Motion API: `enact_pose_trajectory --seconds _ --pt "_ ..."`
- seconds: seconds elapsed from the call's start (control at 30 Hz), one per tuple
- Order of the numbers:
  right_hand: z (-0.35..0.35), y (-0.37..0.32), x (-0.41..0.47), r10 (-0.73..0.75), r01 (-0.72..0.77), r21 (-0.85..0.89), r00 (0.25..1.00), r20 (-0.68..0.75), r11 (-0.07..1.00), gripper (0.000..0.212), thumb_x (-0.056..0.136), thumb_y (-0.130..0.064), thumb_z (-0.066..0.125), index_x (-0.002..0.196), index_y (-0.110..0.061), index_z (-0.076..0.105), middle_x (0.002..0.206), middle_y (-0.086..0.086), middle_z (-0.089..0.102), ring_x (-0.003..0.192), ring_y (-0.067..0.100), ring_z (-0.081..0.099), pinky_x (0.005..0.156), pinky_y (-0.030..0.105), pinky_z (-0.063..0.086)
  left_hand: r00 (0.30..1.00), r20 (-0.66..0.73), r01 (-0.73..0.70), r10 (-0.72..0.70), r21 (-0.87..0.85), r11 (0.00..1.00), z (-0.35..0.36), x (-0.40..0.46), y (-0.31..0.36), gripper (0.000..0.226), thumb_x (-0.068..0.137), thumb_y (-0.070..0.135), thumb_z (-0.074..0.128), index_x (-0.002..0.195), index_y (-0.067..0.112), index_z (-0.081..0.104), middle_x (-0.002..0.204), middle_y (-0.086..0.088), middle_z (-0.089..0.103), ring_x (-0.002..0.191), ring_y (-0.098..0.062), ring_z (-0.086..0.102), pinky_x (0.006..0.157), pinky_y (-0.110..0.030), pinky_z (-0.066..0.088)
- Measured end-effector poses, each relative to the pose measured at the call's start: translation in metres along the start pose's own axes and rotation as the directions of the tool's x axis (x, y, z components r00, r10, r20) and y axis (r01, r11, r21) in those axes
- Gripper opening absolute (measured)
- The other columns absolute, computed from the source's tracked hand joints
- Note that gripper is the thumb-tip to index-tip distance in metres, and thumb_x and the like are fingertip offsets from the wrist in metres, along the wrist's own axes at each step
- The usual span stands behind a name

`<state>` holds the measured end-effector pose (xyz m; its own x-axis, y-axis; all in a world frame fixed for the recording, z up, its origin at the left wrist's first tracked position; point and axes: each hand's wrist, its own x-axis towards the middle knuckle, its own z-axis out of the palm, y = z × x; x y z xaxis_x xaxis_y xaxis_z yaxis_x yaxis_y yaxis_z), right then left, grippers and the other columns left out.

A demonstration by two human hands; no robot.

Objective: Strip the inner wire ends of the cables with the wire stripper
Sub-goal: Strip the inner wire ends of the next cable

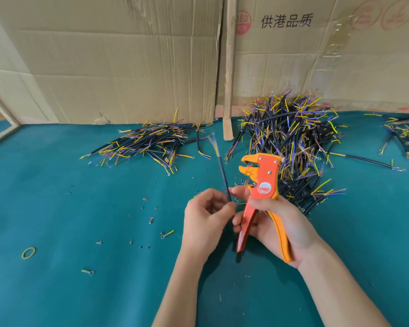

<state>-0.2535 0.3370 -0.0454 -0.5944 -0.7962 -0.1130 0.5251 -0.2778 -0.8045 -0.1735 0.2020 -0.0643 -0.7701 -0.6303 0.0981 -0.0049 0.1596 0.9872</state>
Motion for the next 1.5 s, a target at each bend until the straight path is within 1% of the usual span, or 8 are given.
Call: enact_pose_trajectory --seconds 0.2,0.3,0.53,0.67,0.8,1.03,1.23,1.5 --pt "-0.011 -0.014 -0.007 -0.086 0.087 -0.031 0.996 0.027 0.996 0.040 0.082 -0.011 0.065 0.119 0.002 0.070 0.137 0.025 0.058 0.069 0.034 0.061 0.069 0.044 0.055 0.954 0.298 -0.068 -0.012 0.256 0.964 -0.002 -0.005 -0.002 0.009 0.069 0.023 0.076 0.073 0.020 0.069 0.060 0.002 0.066 0.050 -0.008 0.046 0.051 -0.021 0.038" --pt "-0.016 -0.016 -0.009 -0.085 0.087 -0.020 0.995 0.057 0.996 0.045 0.082 -0.013 0.068 0.124 0.004 0.065 0.140 0.022 0.059 0.069 0.033 0.062 0.072 0.042 0.055 0.929 0.370 -0.069 -0.019 0.222 0.973 -0.003 -0.004 0.001 0.012 0.068 0.022 0.070 0.080 0.023 0.072 0.070 0.001 0.071 0.055 -0.009 0.051 0.056 -0.022 0.043" --pt "-0.004 -0.005 -0.008 0.087 -0.077 -0.067 0.982 0.170 0.995 0.062 0.072 -0.025 0.085 0.123 0.005 0.065 0.113 0.031 0.060 0.069 0.038 0.062 0.071 0.046 0.053 0.976 0.209 0.127 -0.055 -0.348 0.929 -0.012 0.005 0.003 0.023 0.099 0.017 0.055 0.108 0.019 0.076 0.106 -0.010 0.076 0.095 -0.018 0.071 0.079 -0.026 0.053" --pt "0.007 0.005 -0.005 0.158 -0.153 -0.039 0.976 0.148 0.987 0.070 0.069 -0.016 0.086 0.124 0.014 0.055 0.109 0.030 0.041 0.068 0.040 0.063 0.067 0.049 0.054 0.976 0.201 0.156 -0.081 -0.392 0.907 -0.007 0.005 0.004 0.016 0.094 0.020 0.065 0.092 0.010 0.077 0.083 -0.007 0.074 0.077 -0.020 0.067 0.080 -0.034 0.053" --pt "0.009 0.006 -0.006 0.159 -0.153 -0.054 0.979 0.131 0.987 0.051 0.071 -0.014 0.080 0.116 0.005 0.068 0.102 0.029 0.059 0.071 0.040 0.066 0.068 0.049 0.055 0.985 0.121 0.163 -0.122 -0.439 0.884 -0.008 0.007 0.002 0.009 0.093 0.009 0.068 0.095 0.008 0.076 0.082 -0.014 0.072 0.074 -0.024 0.065 0.078 -0.038 0.052" --pt "-0.003 -0.004 -0.005 0.072 -0.072 -0.026 0.997 0.007 0.997 0.045 0.080 -0.013 0.065 0.121 0.005 0.064 0.123 0.031 0.065 0.072 0.036 0.067 0.073 0.047 0.059 0.994 -0.018 0.087 -0.103 -0.416 0.905 -0.006 0.011 -0.004 0.010 0.095 0.003 0.065 0.095 0.012 0.070 0.077 -0.013 0.073 0.071 -0.025 0.069 0.077 -0.040 0.057" --pt "0.000 -0.002 -0.003 0.085 -0.087 -0.041 0.995 -0.046 0.995 0.057 0.079 -0.021 0.068 0.128 0.008 0.060 0.095 0.024 0.063 0.073 0.036 0.065 0.070 0.048 0.058 0.990 -0.124 0.027 -0.073 -0.334 0.942 -0.006 0.013 -0.007 0.013 0.099 0.001 0.057 0.097 0.011 0.064 0.072 -0.006 0.064 0.074 -0.018 0.073 0.054 -0.023 0.051" --pt "-0.001 0.001 -0.003 0.095 -0.098 -0.082 0.994 -0.044 0.992 0.057 0.080 -0.018 0.067 0.131 0.006 0.058 0.100 0.028 0.066 0.075 0.037 0.066 0.070 0.046 0.058 0.982 -0.170 0.018 -0.079 -0.335 0.942 -0.003 0.015 -0.009 0.013 0.099 0.000 0.056 0.094 0.009 0.064 0.075 -0.001 0.070 0.077 -0.019 0.074 0.059 -0.023 0.053"
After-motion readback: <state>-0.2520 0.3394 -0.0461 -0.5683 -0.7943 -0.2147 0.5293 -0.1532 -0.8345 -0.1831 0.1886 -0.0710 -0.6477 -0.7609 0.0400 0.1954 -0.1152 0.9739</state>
